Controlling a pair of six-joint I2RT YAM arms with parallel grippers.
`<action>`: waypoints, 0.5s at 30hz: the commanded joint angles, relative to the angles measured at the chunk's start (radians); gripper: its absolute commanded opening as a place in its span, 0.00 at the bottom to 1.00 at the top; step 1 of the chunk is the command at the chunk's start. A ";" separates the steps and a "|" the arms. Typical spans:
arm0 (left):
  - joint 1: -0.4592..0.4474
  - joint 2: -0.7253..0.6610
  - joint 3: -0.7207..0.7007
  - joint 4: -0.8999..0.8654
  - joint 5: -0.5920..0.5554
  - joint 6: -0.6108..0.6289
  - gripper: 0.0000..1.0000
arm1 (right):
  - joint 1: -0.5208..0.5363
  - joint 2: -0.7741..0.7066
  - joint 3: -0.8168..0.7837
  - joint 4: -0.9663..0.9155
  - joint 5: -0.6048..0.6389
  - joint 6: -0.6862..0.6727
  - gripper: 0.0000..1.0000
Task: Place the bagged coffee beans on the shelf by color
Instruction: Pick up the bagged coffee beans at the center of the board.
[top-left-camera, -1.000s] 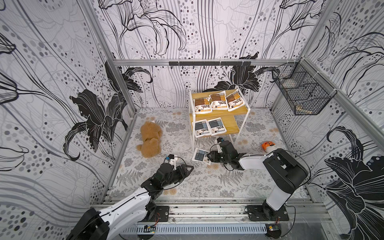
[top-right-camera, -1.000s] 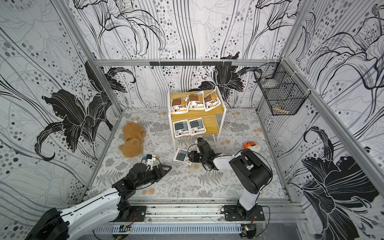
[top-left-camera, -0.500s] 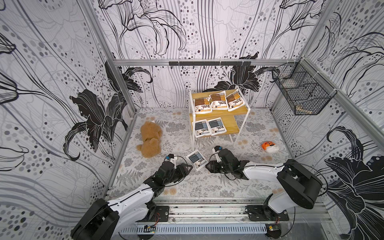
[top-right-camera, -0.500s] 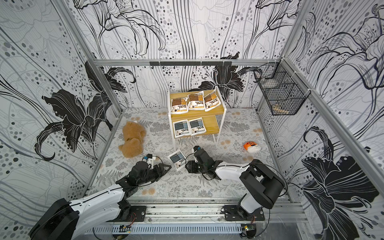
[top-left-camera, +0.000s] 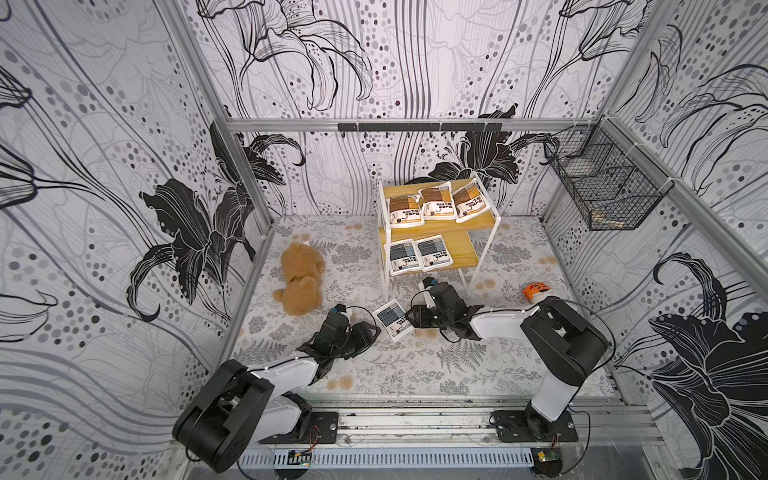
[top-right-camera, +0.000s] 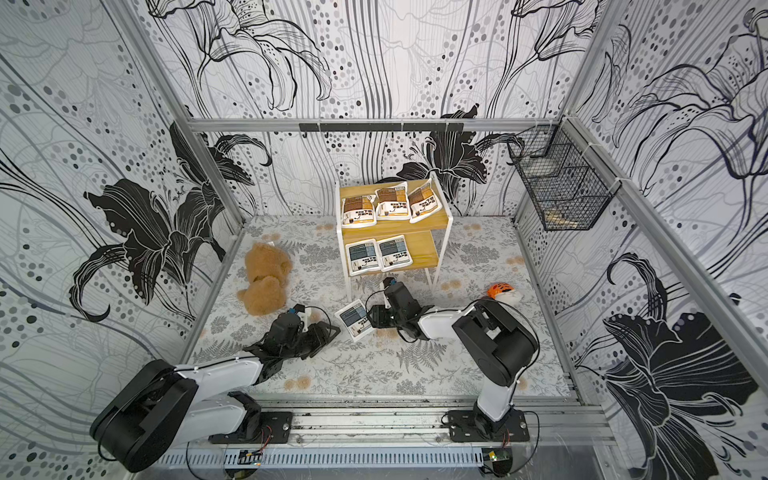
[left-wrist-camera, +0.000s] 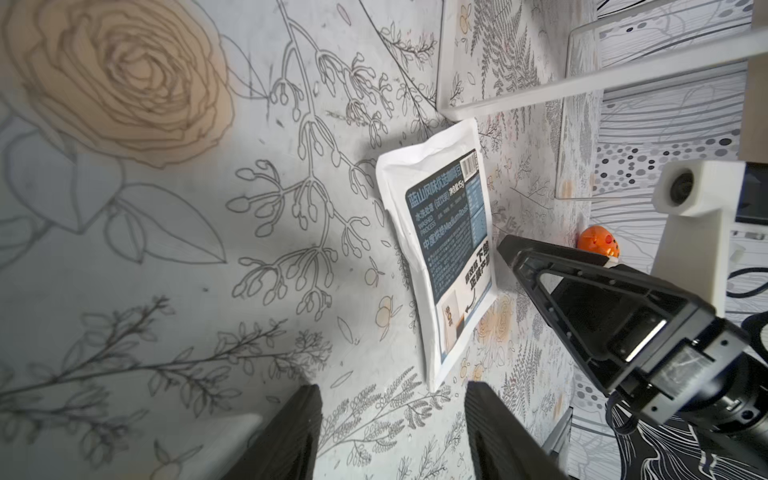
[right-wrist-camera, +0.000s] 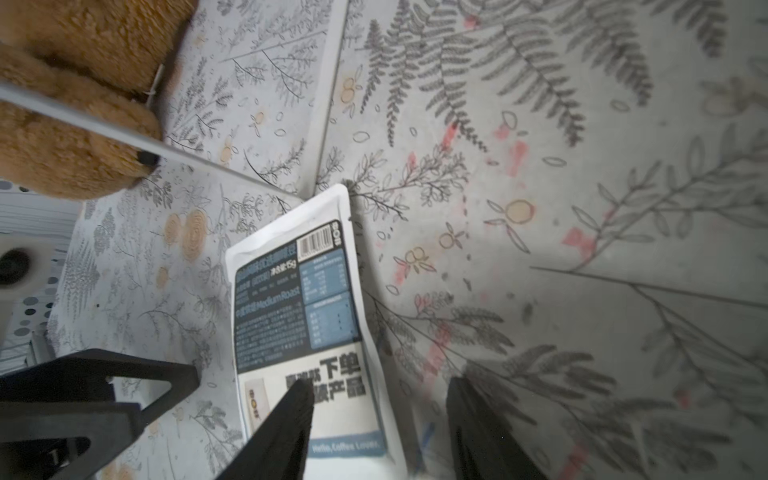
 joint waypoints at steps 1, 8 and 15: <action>0.011 0.054 0.029 0.076 0.021 0.046 0.60 | 0.019 0.052 -0.030 -0.009 -0.054 0.010 0.56; 0.013 0.187 0.047 0.174 0.070 0.072 0.53 | 0.118 0.044 -0.067 0.045 -0.105 0.069 0.56; 0.013 0.214 -0.022 0.289 0.088 0.037 0.38 | 0.126 0.022 -0.125 0.107 -0.124 0.126 0.56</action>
